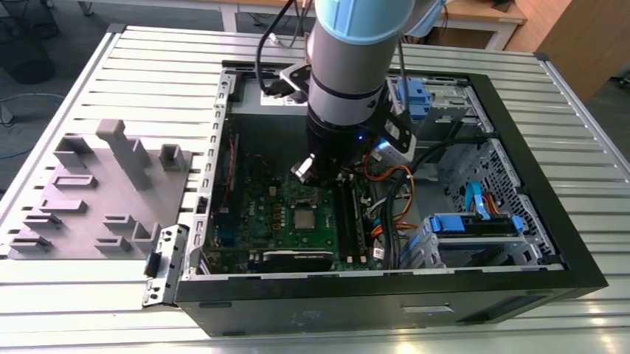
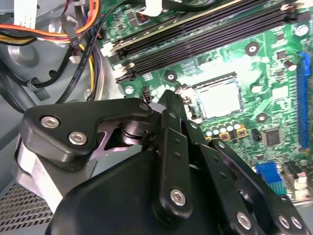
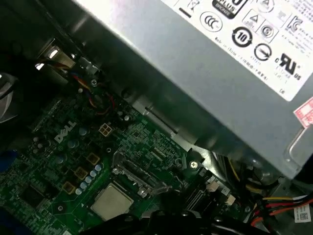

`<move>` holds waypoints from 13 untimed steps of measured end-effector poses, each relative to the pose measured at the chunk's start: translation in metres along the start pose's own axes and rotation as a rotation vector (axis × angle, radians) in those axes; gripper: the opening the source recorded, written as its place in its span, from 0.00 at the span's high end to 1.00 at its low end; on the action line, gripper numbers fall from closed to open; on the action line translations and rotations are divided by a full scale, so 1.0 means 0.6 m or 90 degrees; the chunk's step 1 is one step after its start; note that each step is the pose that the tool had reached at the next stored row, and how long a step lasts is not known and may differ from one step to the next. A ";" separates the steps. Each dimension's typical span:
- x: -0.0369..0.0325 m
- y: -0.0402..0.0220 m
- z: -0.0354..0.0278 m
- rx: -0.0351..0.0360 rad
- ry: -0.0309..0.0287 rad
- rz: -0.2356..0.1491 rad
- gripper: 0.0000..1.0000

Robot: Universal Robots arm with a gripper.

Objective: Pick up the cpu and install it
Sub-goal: 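Close the cpu cover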

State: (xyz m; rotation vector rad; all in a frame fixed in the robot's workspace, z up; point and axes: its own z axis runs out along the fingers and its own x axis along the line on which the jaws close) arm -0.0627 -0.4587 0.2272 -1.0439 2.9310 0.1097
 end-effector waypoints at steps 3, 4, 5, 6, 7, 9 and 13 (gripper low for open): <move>0.006 -0.007 -0.002 -0.0007 -0.0006 0.000 0.89; 0.008 -0.009 -0.003 -0.0010 -0.0009 0.000 0.89; 0.009 -0.012 -0.004 -0.0015 -0.0012 0.000 0.89; 0.011 -0.014 -0.004 -0.0021 -0.0017 0.000 0.89; 0.013 -0.016 -0.004 -0.0033 -0.0026 0.000 0.89; 0.017 -0.021 -0.005 -0.0058 -0.0047 0.000 0.89; 0.023 -0.029 -0.005 -0.0087 -0.0071 0.000 0.89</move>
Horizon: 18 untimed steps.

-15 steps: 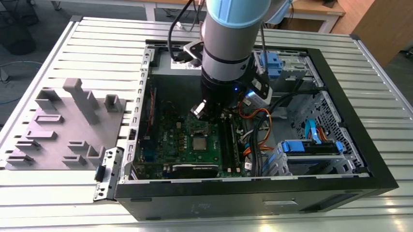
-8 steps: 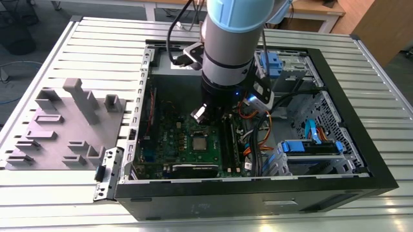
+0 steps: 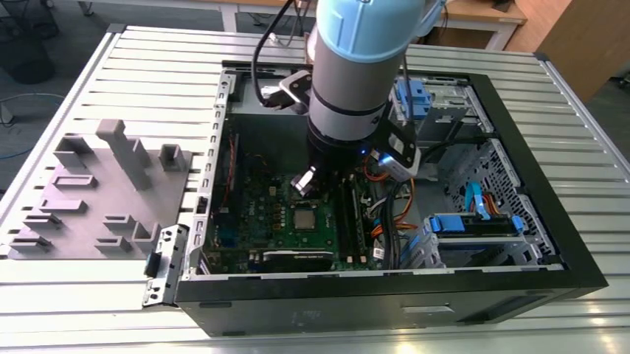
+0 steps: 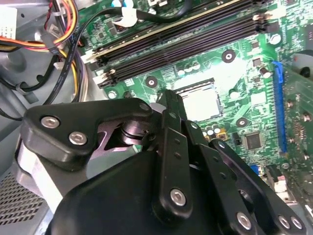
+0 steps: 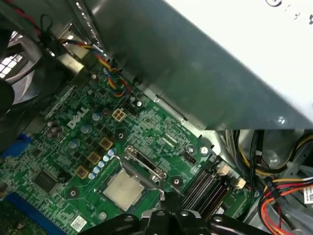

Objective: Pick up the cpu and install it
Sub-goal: 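Close the cpu cover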

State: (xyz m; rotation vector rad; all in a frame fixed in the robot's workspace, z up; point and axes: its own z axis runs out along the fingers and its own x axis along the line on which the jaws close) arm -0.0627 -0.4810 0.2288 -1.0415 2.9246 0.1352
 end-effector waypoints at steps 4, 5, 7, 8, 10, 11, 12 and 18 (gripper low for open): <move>0.002 -0.005 -0.001 -0.0002 -0.0001 0.000 0.89; 0.002 -0.006 -0.001 -0.0003 -0.0001 0.000 0.89; 0.000 -0.009 -0.001 -0.0003 -0.0002 0.000 0.89; 0.000 -0.011 -0.001 -0.0003 -0.0002 0.000 0.89; -0.003 -0.015 -0.001 -0.0002 -0.0001 0.000 0.89; -0.004 -0.016 -0.001 -0.0002 -0.0001 0.000 0.89; -0.005 -0.018 -0.001 -0.0002 -0.0001 0.000 0.89; -0.009 -0.022 -0.001 -0.0002 -0.0002 0.000 0.89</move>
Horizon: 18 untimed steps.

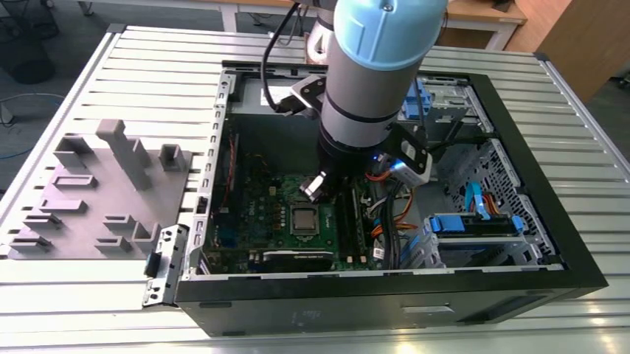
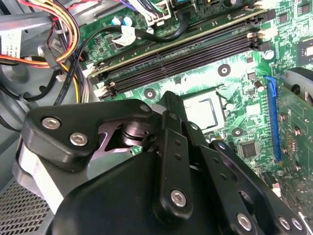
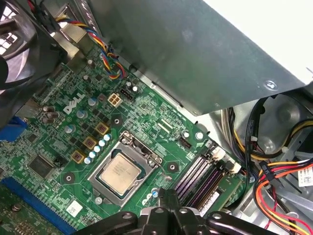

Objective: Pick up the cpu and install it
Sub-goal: 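Close the cpu cover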

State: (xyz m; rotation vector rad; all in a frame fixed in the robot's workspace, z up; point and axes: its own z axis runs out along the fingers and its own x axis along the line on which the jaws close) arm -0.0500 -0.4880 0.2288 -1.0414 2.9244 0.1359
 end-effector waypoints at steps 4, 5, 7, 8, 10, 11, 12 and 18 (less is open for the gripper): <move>0.000 0.000 0.000 0.0000 0.0000 0.000 0.89; -0.001 0.000 0.000 -0.0001 -0.0001 0.000 0.89; -0.001 0.000 0.000 0.0000 0.0000 0.000 0.89; -0.001 0.001 0.000 0.0000 -0.0001 0.000 0.89; -0.001 0.001 0.000 0.0000 0.0000 0.000 0.89; -0.002 0.001 0.000 0.0000 0.0000 0.000 0.89; -0.002 0.002 0.000 0.0000 0.0000 0.000 0.89; -0.005 0.005 0.001 0.0000 0.0000 0.000 0.89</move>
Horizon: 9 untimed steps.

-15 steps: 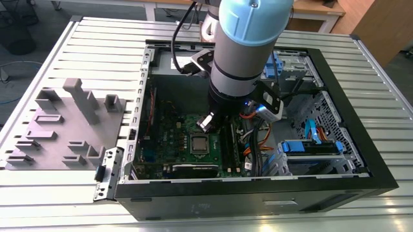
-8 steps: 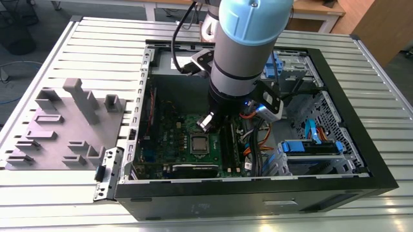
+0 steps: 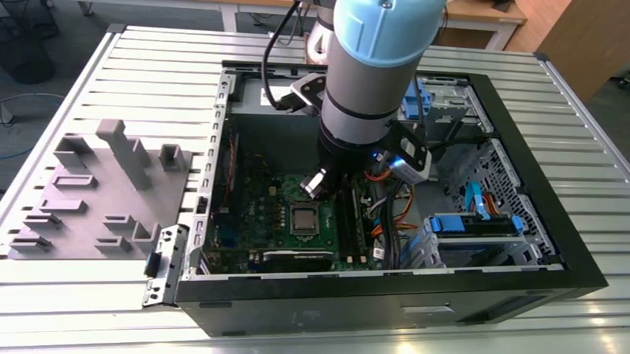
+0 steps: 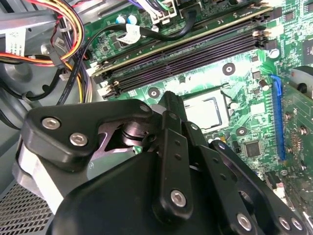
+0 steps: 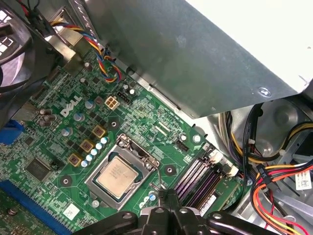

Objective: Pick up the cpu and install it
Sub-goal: 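Close the cpu cover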

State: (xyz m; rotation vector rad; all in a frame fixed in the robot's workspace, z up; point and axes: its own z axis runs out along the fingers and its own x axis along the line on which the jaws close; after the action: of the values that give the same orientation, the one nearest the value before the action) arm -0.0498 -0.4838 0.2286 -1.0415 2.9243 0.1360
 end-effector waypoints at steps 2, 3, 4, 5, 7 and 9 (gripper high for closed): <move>0.000 0.000 0.000 0.0000 0.0001 0.000 0.89; 0.000 0.000 0.000 0.0000 0.0001 0.000 0.89; 0.000 0.000 0.000 0.0000 0.0000 0.000 0.89; 0.000 0.001 0.000 0.0000 0.0000 0.000 0.89; -0.001 0.001 0.000 0.0000 0.0000 0.000 0.89; -0.002 0.002 0.000 0.0000 0.0001 0.000 0.89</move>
State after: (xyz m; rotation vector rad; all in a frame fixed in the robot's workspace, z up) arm -0.0498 -0.4823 0.2286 -1.0413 2.9245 0.1359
